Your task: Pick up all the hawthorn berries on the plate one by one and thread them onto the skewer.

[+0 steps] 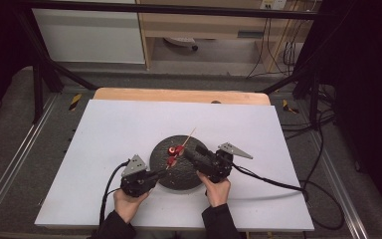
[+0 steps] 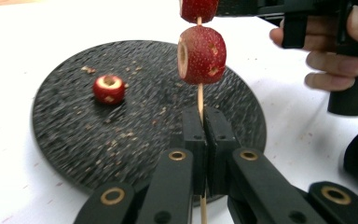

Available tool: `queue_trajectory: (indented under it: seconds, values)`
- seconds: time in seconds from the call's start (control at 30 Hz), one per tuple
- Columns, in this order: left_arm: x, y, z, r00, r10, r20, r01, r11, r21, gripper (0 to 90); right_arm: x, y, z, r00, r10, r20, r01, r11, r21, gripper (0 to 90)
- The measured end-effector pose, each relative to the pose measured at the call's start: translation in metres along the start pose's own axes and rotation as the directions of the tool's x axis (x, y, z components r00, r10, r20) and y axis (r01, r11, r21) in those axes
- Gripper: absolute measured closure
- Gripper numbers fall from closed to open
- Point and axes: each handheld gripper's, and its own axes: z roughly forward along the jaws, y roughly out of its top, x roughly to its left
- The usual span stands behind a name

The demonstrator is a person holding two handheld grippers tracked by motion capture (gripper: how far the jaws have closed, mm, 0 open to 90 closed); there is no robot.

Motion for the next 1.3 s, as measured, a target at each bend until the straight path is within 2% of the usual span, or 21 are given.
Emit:
queue_trajectory:
  seconds: [0.13,0.3,0.5,0.63,0.73,1.0,1.23,1.3]
  values:
    - [0.007,-0.003,-0.009,0.9999,0.009,-0.007,-0.009,0.9999,0.011,88.0,-0.003,0.001,-0.002,0.9972,-0.069,0.03,0.067,0.995,0.074,20.2]
    - [0.016,-0.008,-0.021,0.9998,0.011,-0.015,-0.01,0.9996,0.026,88.0,-0.006,0.002,-0.005,0.9875,-0.147,0.056,0.136,0.976,0.17,11.9]
    - [0.028,-0.018,-0.036,0.9992,0.03,-0.026,-0.028,0.9976,0.063,87.9,-0.009,0.001,-0.007,0.9735,-0.217,0.072,0.189,0.941,0.282,7.3]
    - [0.036,-0.026,-0.046,0.9983,0.044,-0.039,-0.041,0.9958,0.082,87.8,-0.011,0.0,-0.007,0.9607,-0.266,0.081,0.225,0.915,0.336,5.9]
    - [0.042,-0.031,-0.055,0.9986,0.038,-0.037,-0.035,0.9957,0.086,87.9,-0.012,-0.001,-0.007,0.9569,-0.28,0.078,0.233,0.9,0.369,5.1]
    - [0.053,-0.042,-0.066,0.9989,0.033,-0.032,-0.029,0.9944,0.102,87.8,-0.014,0.001,-0.006,0.9541,-0.291,0.071,0.236,0.877,0.419,4.2]
    - [0.054,-0.045,-0.067,0.9986,0.04,-0.035,-0.036,0.9934,0.109,87.9,-0.015,0.004,-0.002,0.9571,-0.283,0.06,0.229,0.868,0.44,4.7]
    - [0.055,-0.044,-0.067,0.9986,0.041,-0.034,-0.037,0.9936,0.107,87.9,-0.015,0.007,0.0,0.9543,-0.292,0.064,0.234,0.863,0.447,4.6]
